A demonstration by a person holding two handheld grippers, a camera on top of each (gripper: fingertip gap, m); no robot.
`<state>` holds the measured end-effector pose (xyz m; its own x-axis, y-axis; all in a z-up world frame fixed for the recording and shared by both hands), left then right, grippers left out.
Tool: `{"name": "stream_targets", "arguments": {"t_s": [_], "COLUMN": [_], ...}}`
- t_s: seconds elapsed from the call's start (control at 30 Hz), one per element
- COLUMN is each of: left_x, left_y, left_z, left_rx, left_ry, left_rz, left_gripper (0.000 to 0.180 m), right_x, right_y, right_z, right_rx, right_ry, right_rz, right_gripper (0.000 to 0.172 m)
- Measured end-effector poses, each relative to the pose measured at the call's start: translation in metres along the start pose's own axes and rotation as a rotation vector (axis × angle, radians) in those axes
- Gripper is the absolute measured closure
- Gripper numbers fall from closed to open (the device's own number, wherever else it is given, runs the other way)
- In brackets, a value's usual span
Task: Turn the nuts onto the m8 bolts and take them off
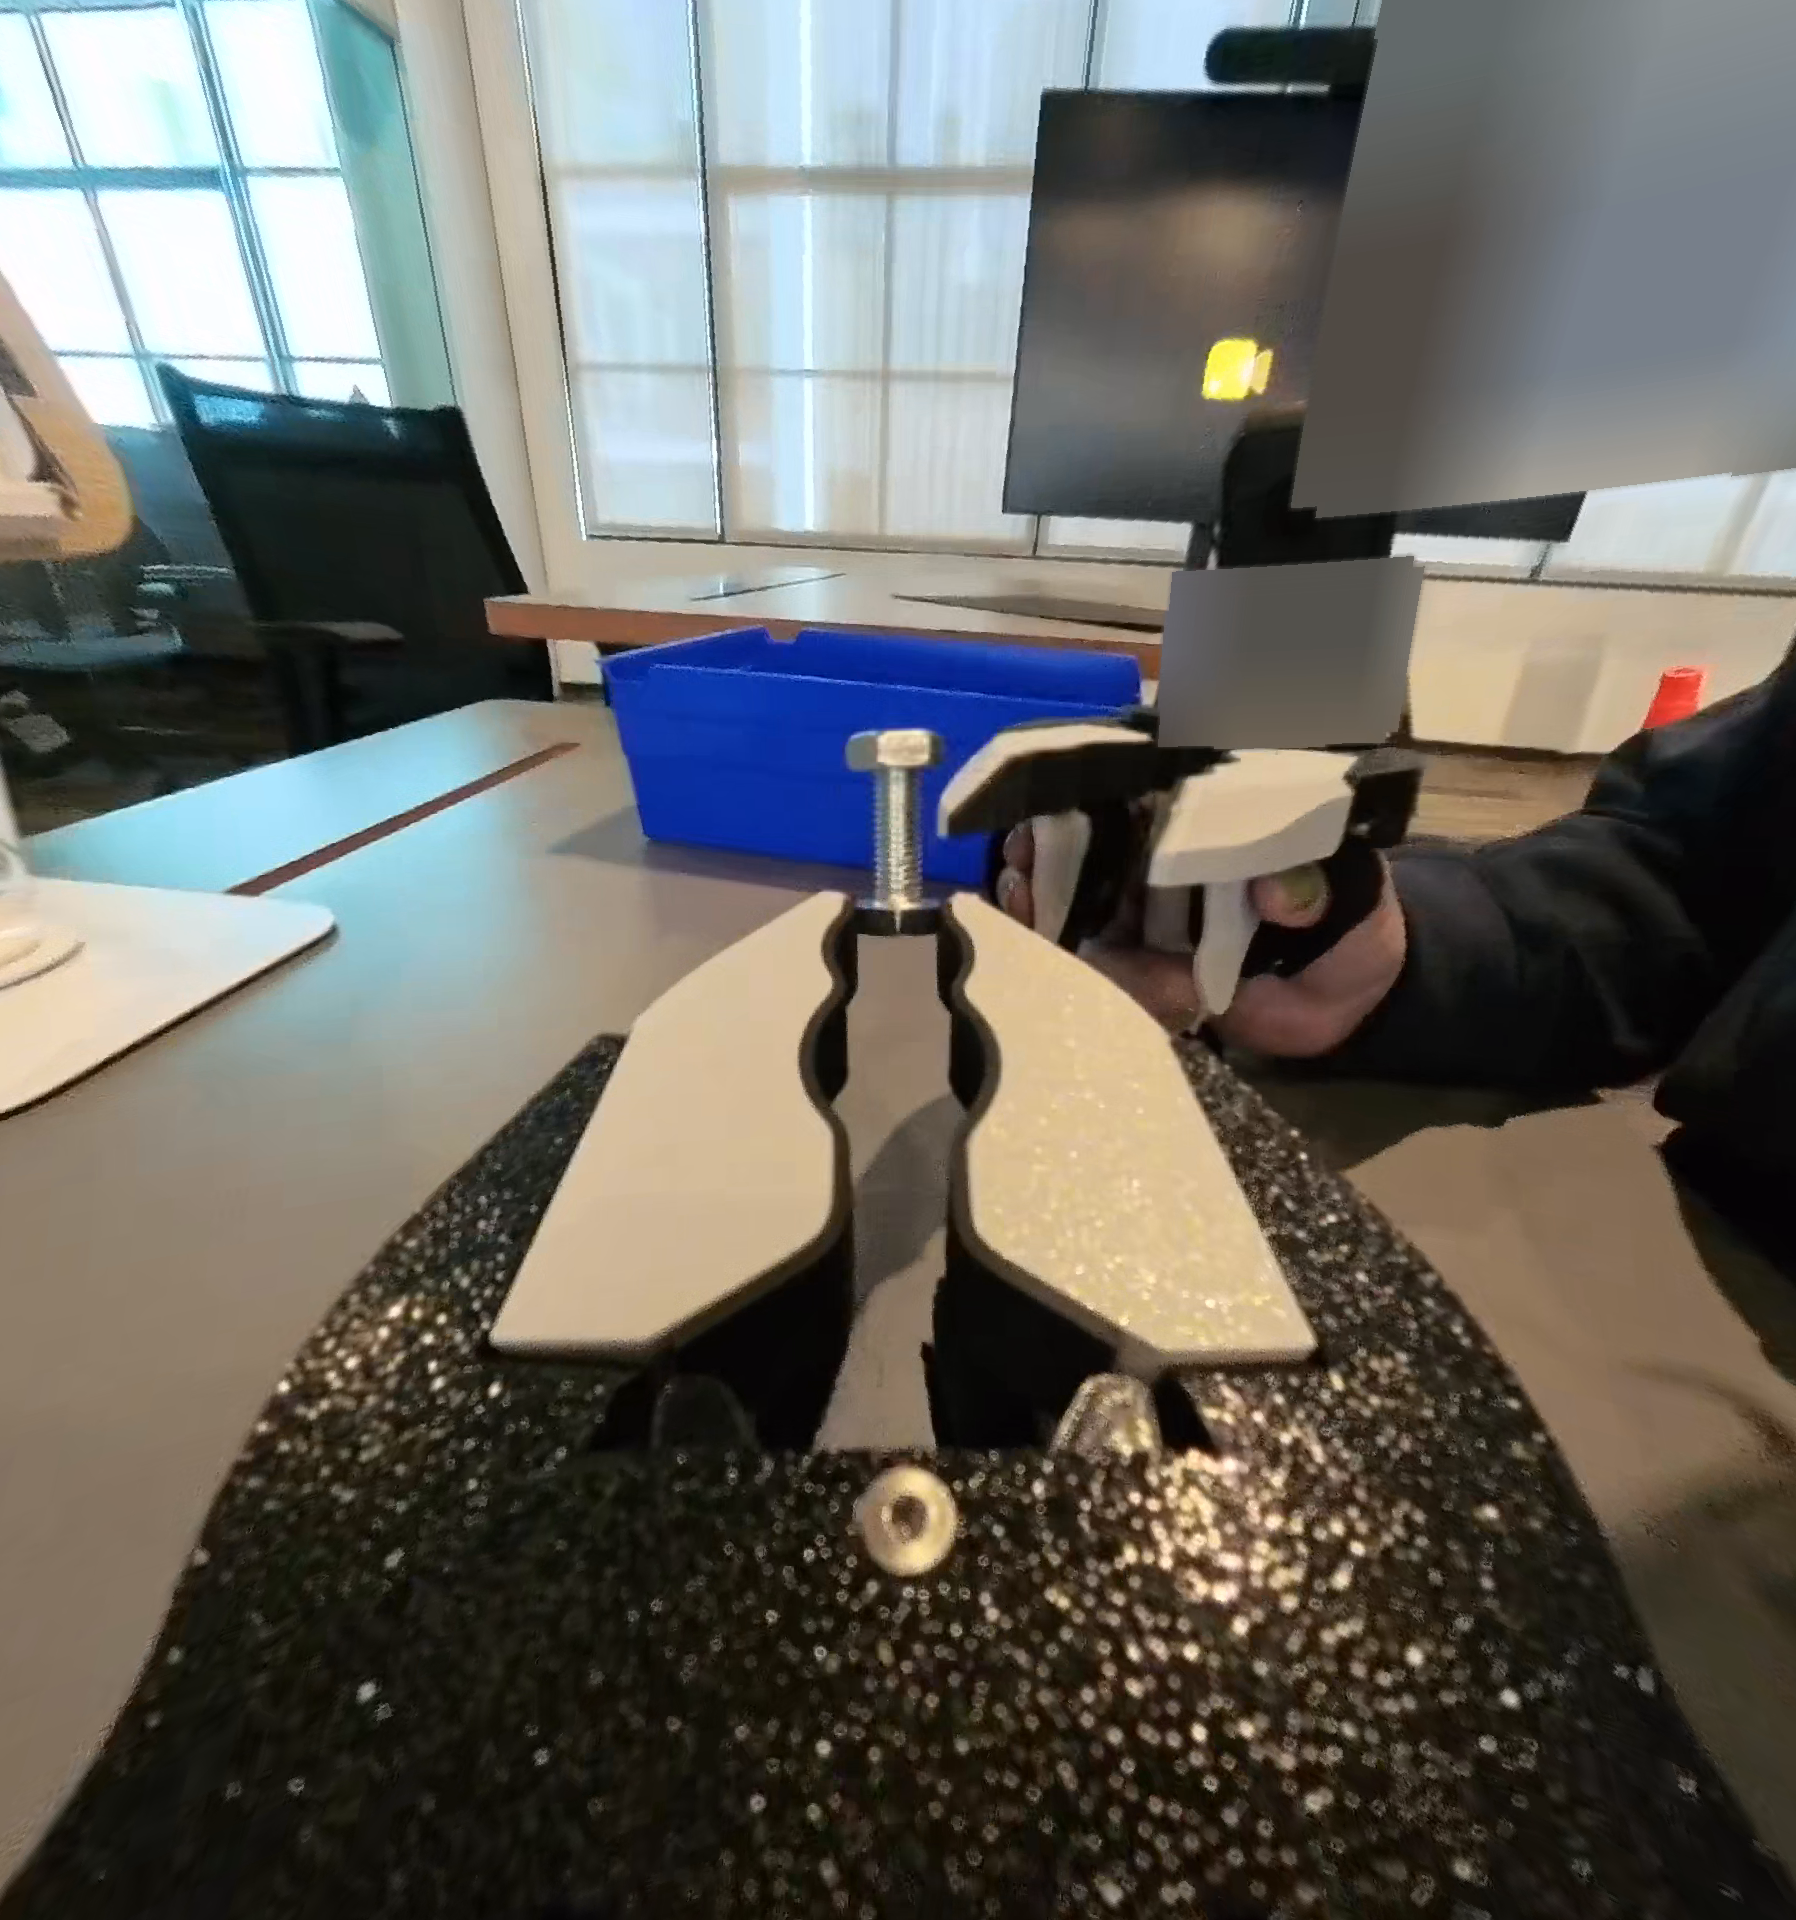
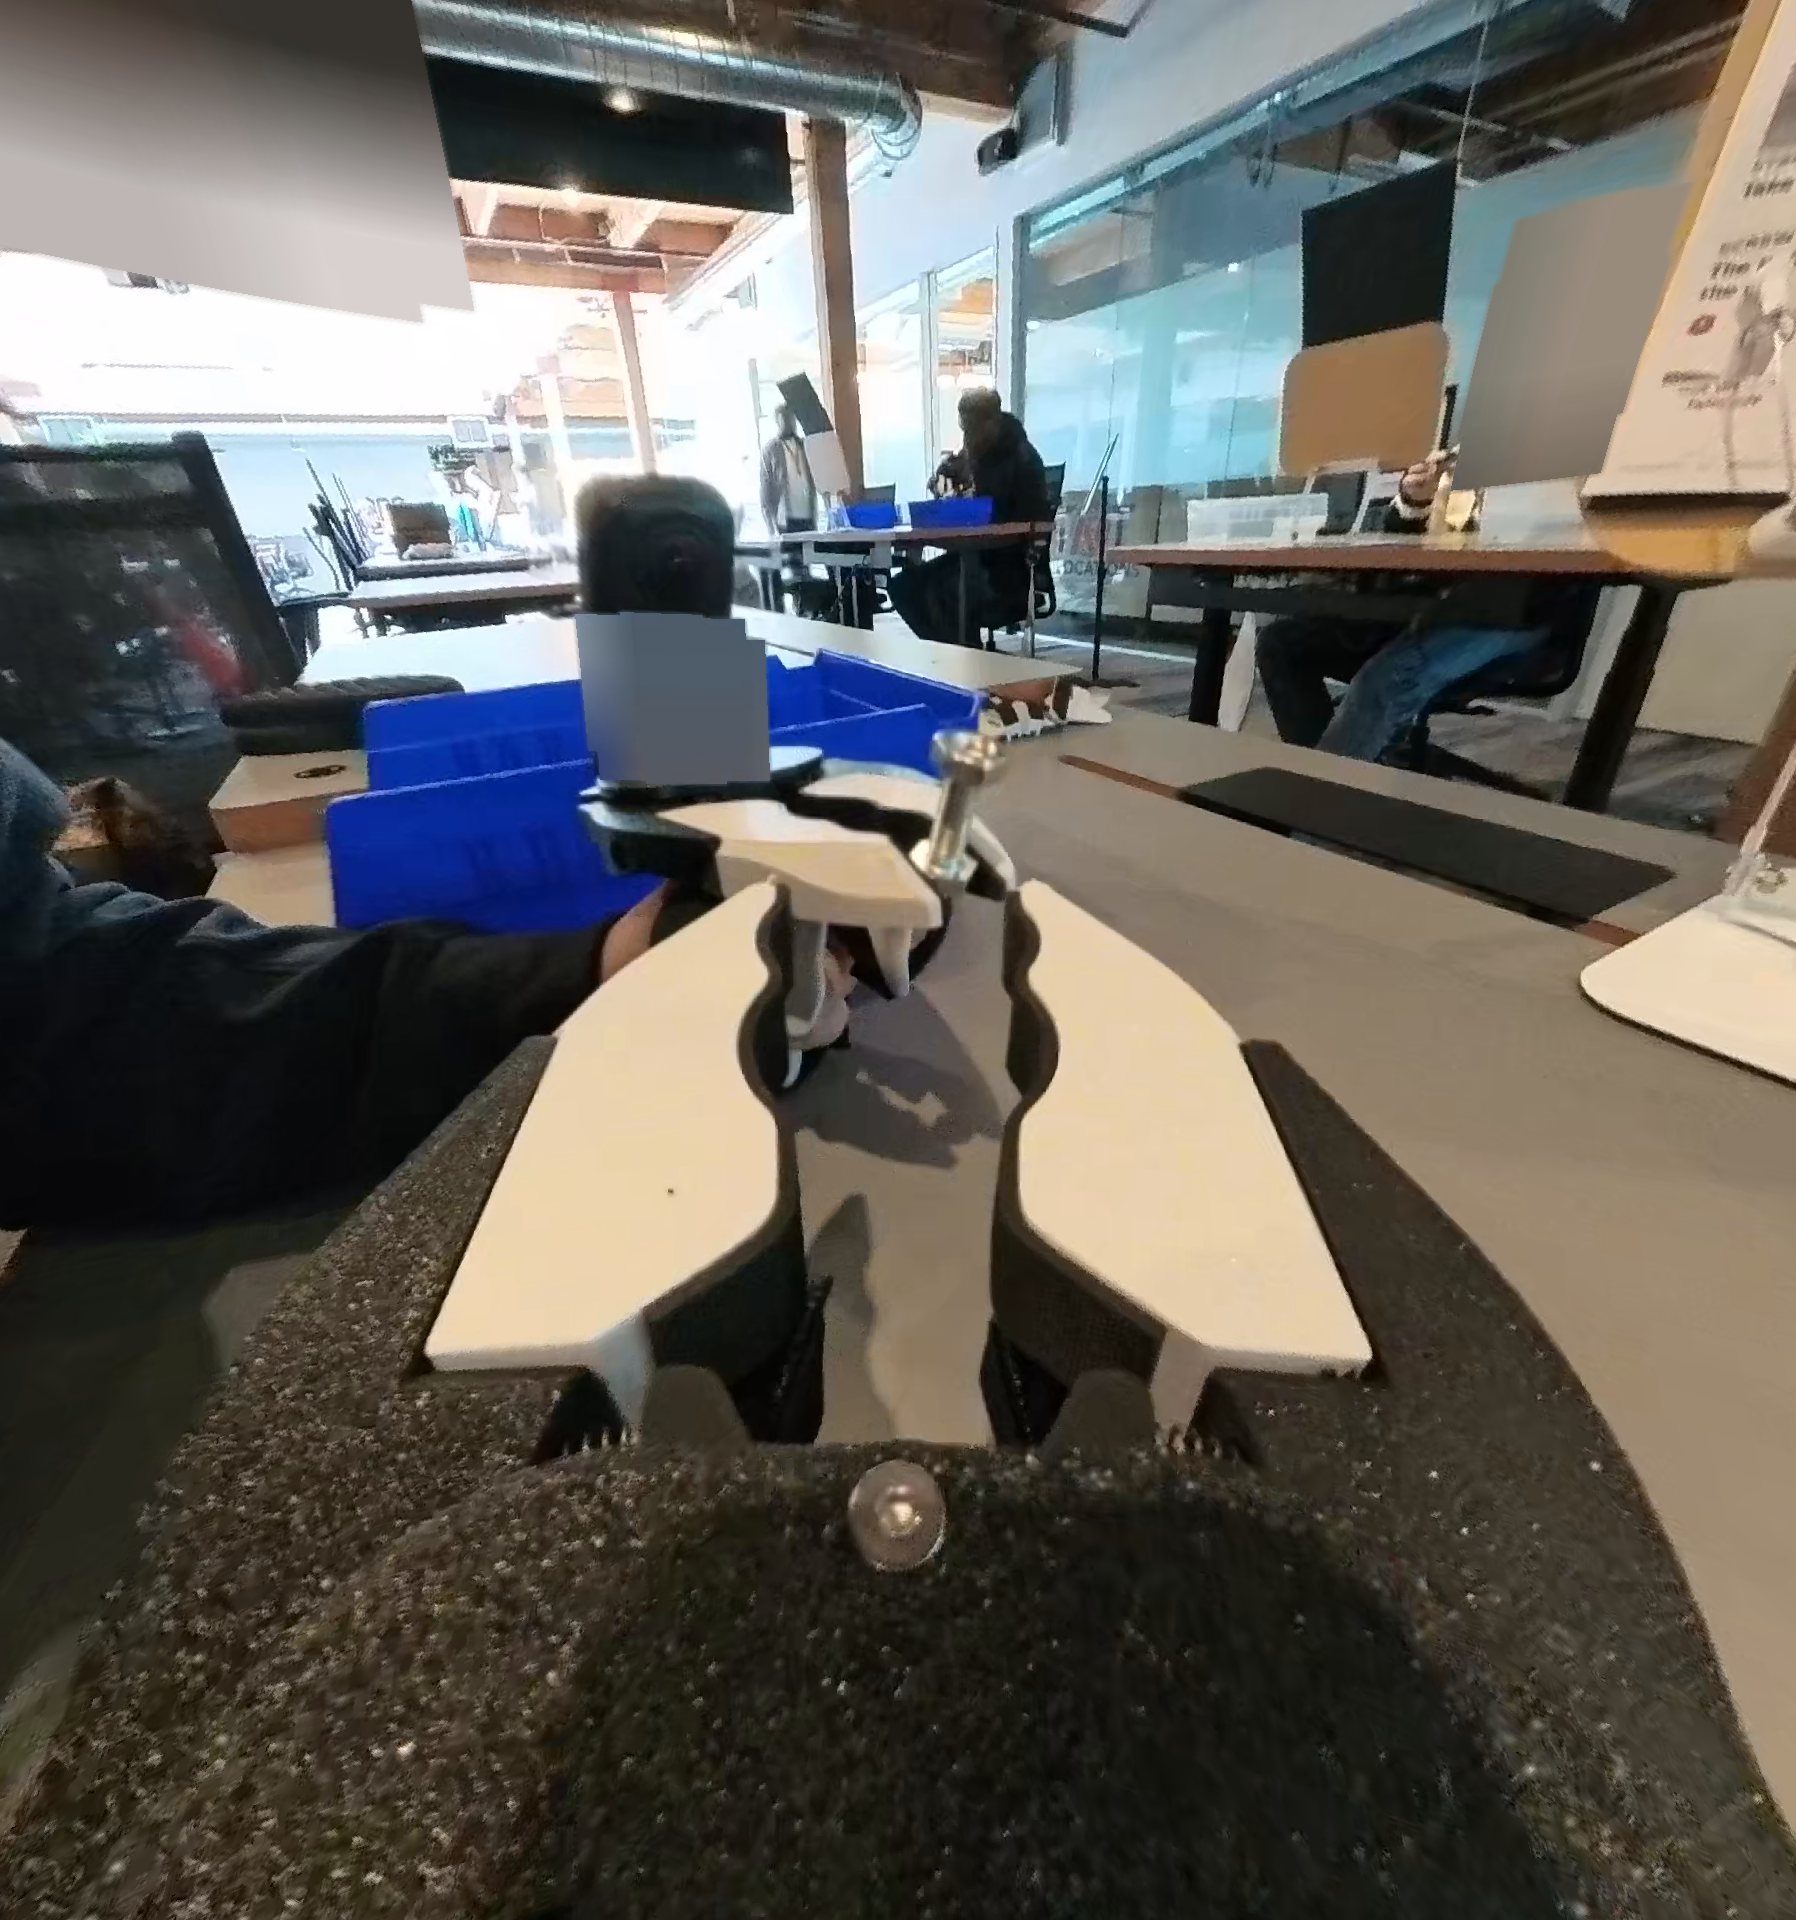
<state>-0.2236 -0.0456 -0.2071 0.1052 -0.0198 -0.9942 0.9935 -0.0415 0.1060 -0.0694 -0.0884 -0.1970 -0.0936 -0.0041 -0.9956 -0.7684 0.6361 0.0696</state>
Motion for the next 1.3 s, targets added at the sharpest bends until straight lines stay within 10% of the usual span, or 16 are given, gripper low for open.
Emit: {"name": "stream_targets", "arguments": {"t_s": [0.33,1.3], "left_x": [0.007,0.0], "left_y": [0.023,-0.002], "left_z": [0.017,0.0], "left_rx": [0.214,0.049], "left_ry": [-0.003,-0.058], "left_rz": [-0.1,0.025], "left_gripper": [0.167,0.167], "right_x": [-0.003,-0.001], "right_y": [0.001,0.0], "right_z": [-0.008,-0.005], "right_rx": [-0.075,-0.037], "right_ry": [0.023,0.004], "right_rz": [0.072,0.068], "right_gripper": [0.121,0.127]}}
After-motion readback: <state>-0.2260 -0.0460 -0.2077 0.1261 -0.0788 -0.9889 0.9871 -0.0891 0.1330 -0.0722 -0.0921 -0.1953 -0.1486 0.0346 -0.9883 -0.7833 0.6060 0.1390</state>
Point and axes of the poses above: each gripper's, where its closed fingertips meet, y out along the fingers, x out of its underside, z = x × y across the jaws, the point moved 8 cm from there along -y, back along the fingers, and after that the axes turned 13 degrees about x, right-handed, at the moved point
